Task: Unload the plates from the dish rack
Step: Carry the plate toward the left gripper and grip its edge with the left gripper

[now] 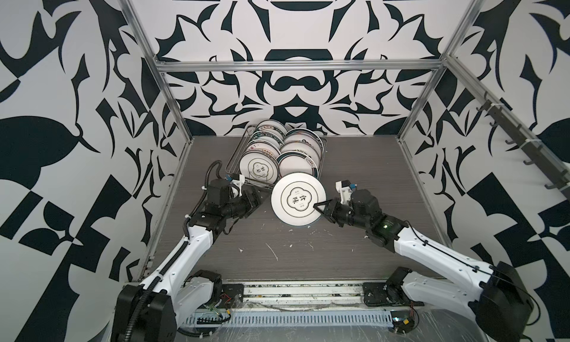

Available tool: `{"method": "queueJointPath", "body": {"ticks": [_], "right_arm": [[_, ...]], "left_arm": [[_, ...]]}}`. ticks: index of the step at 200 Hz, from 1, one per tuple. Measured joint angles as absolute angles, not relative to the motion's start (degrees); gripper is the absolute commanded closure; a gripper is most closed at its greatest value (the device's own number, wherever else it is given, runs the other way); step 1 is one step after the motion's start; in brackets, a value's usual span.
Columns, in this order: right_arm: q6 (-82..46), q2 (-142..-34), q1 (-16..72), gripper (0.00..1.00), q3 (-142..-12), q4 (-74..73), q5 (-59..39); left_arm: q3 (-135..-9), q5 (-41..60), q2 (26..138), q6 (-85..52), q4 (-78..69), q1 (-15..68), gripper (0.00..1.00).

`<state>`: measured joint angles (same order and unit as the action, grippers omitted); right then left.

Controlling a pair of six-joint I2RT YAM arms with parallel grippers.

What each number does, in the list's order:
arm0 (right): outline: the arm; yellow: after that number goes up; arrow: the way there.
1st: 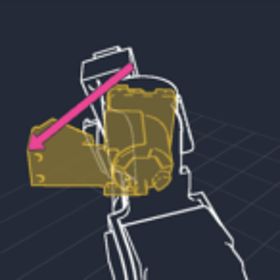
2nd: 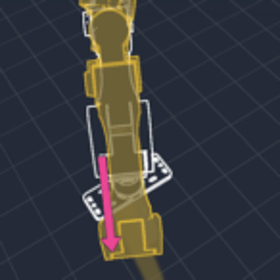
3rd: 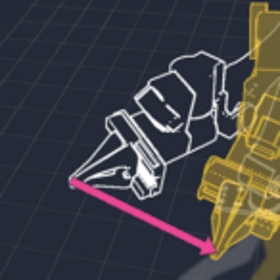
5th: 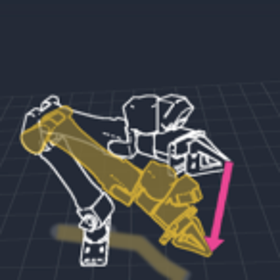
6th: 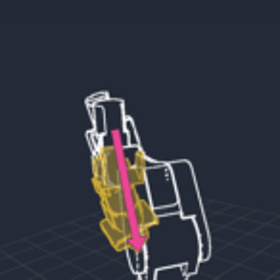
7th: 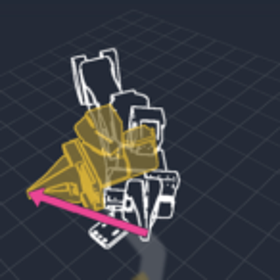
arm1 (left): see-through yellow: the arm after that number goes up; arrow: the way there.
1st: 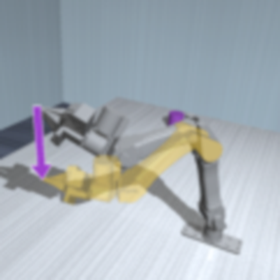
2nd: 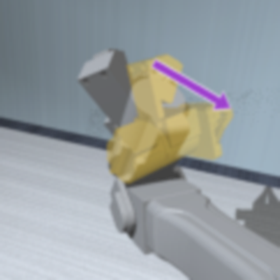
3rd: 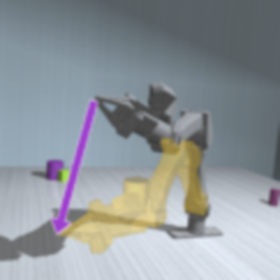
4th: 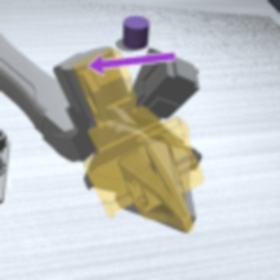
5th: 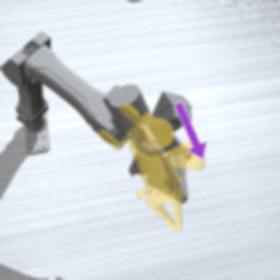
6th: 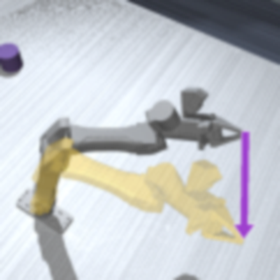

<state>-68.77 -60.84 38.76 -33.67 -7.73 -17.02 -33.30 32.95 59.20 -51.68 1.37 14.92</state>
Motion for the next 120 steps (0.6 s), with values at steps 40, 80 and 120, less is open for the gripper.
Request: {"method": "queueJointPath", "body": {"ticks": [40, 80, 120], "right_arm": [[-70.87, -66.52, 40.86, 1.00, -32.36, -15.18, -16.99], [-73.06, -72.88, 42.57, 1.00, -31.68, -23.35, -18.37], [-74.56, -76.88, 44.03, 1.00, -31.66, -29.69, -19.11]], "left_arm": [[-30.24, 35.40, 59.86, -54.33, -3.46, 15.14, 0.25], [-27.66, 37.56, 59.86, -56.18, -7.11, 15.18, 0.51], [-26.37, 38.59, 59.79, -56.55, -7.79, 15.07, 0.81]]}}
